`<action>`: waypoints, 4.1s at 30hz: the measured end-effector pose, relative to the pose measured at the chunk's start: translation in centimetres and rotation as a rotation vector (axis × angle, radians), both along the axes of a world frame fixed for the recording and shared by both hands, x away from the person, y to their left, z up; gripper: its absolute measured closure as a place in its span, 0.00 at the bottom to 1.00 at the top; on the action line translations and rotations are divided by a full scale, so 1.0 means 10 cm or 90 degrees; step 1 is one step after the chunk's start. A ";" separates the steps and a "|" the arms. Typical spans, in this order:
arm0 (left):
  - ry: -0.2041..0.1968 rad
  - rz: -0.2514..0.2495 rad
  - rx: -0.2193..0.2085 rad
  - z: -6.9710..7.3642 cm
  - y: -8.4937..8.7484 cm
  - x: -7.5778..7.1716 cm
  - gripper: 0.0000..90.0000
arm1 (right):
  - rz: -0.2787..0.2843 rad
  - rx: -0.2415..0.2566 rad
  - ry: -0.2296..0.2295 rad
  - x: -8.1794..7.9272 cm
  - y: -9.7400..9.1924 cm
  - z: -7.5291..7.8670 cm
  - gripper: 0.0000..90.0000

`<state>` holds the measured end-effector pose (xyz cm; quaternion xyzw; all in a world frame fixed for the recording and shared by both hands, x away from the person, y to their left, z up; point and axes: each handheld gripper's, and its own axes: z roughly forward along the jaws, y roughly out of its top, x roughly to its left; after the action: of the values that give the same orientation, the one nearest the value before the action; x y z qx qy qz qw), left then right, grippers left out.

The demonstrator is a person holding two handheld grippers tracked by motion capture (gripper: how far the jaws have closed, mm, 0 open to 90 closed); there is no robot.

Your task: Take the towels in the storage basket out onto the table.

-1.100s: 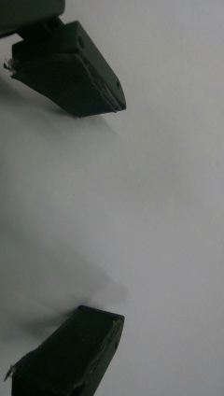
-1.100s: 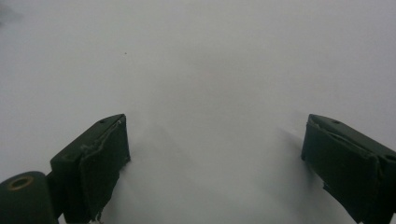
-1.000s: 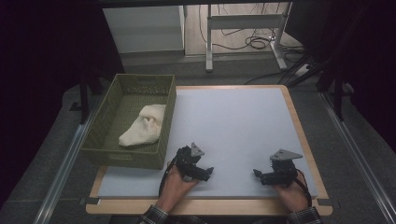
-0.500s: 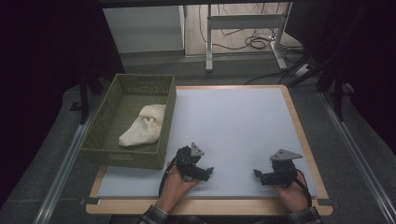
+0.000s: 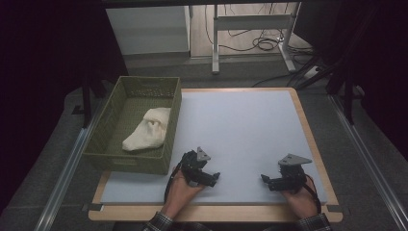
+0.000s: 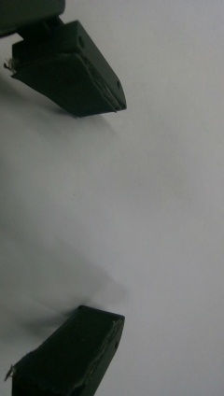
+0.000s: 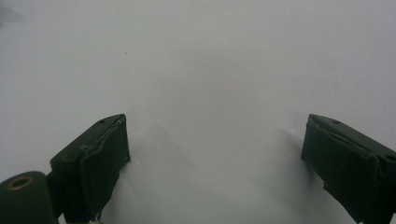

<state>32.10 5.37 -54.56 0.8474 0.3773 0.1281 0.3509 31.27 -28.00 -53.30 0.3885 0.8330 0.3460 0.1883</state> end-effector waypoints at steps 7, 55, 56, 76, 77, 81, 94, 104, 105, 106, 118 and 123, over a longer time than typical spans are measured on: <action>0.014 -0.024 0.004 0.02 0.01 0.04 0.00 | 0.000 0.000 0.000 0.00 0.00 0.00 0.09; 0.047 -0.036 0.110 1.38 0.12 0.89 0.02 | 0.001 0.002 -0.002 0.00 0.00 0.00 0.09; 0.047 -0.036 0.110 1.38 0.12 0.89 0.02 | 0.001 0.002 -0.002 0.00 0.00 0.00 0.09; 0.026 0.099 0.101 1.68 1.08 1.11 0.03 | 0.000 0.002 -0.002 0.00 0.00 0.00 0.09; 0.021 0.106 0.107 1.69 1.14 1.11 0.03 | 0.000 0.002 -0.002 0.00 0.00 0.00 0.09; 0.016 0.142 0.112 1.68 1.39 1.13 0.03 | 0.000 0.002 -0.002 0.00 0.00 0.00 0.09; 0.054 0.178 0.130 1.26 1.79 1.20 0.02 | 0.001 0.002 -0.002 0.00 0.00 0.00 0.09; 0.139 0.184 0.152 0.85 1.84 1.33 0.02 | 0.001 0.002 -0.002 0.00 0.00 0.00 0.09; 0.150 0.182 0.158 0.81 1.84 1.34 0.02 | 0.001 0.002 -0.002 0.00 0.00 0.00 0.09; 0.158 0.182 0.160 0.78 1.83 1.36 0.02 | 0.001 0.002 -0.002 0.00 0.00 0.00 0.09; 0.278 0.179 0.181 0.43 1.76 1.52 0.25 | 0.001 0.002 -0.002 0.00 0.00 0.00 0.09; 0.318 0.172 0.156 0.45 1.79 1.52 0.63 | 0.001 0.002 -0.002 0.00 0.00 0.00 0.09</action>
<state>47.28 23.27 -50.03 0.8309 0.5428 0.0055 0.1222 31.28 -28.02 -53.32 0.3878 0.8324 0.3480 0.1887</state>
